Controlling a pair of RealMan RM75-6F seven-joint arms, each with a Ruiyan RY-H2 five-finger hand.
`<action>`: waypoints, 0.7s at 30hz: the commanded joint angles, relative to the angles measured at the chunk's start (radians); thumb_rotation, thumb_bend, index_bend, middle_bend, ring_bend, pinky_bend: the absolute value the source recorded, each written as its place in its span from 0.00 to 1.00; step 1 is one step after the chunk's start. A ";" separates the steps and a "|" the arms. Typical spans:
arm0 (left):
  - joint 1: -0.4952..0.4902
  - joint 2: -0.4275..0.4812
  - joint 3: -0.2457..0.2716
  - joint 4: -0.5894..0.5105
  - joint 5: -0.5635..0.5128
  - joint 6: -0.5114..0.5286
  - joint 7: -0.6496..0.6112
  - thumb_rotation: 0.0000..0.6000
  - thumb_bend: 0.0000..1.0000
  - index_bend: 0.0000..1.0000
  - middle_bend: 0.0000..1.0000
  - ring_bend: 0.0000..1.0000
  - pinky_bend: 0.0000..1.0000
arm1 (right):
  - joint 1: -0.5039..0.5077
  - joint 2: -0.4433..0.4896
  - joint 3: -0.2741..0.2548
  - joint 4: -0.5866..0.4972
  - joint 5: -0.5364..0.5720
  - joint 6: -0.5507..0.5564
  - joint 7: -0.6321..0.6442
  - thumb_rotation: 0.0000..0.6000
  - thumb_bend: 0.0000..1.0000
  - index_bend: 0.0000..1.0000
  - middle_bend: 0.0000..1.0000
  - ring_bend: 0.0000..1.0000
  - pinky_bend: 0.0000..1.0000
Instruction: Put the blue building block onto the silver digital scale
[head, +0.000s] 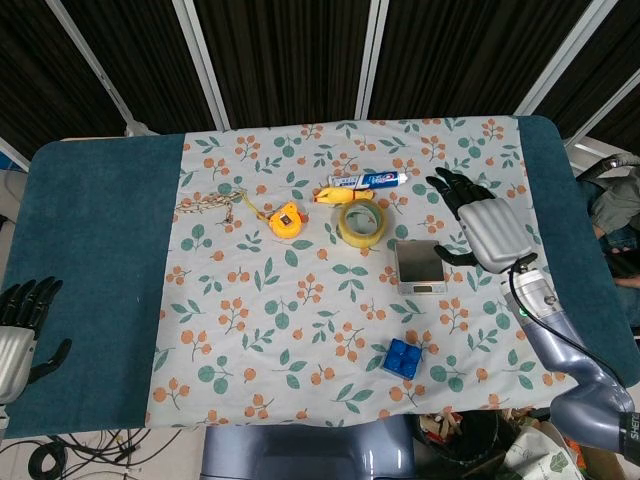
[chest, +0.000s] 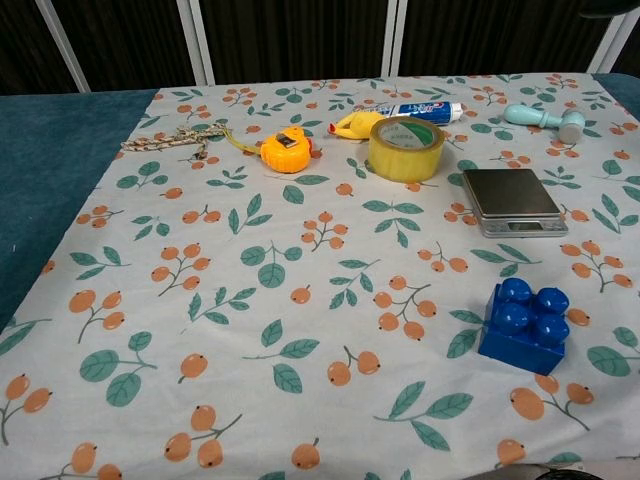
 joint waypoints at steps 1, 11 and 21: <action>0.001 0.000 0.001 -0.001 -0.001 0.000 0.002 1.00 0.31 0.05 0.08 0.05 0.09 | 0.005 0.002 -0.005 -0.007 0.009 0.003 -0.007 1.00 0.19 0.00 0.00 0.08 0.19; 0.009 0.003 0.001 -0.002 0.004 0.018 0.001 1.00 0.31 0.05 0.08 0.05 0.09 | 0.013 0.001 -0.027 -0.025 0.012 0.018 -0.029 1.00 0.19 0.00 0.00 0.08 0.19; 0.002 0.000 0.000 0.000 -0.002 0.003 0.006 1.00 0.31 0.05 0.08 0.05 0.09 | 0.021 -0.006 -0.041 -0.026 0.021 0.042 -0.057 1.00 0.19 0.00 0.00 0.08 0.19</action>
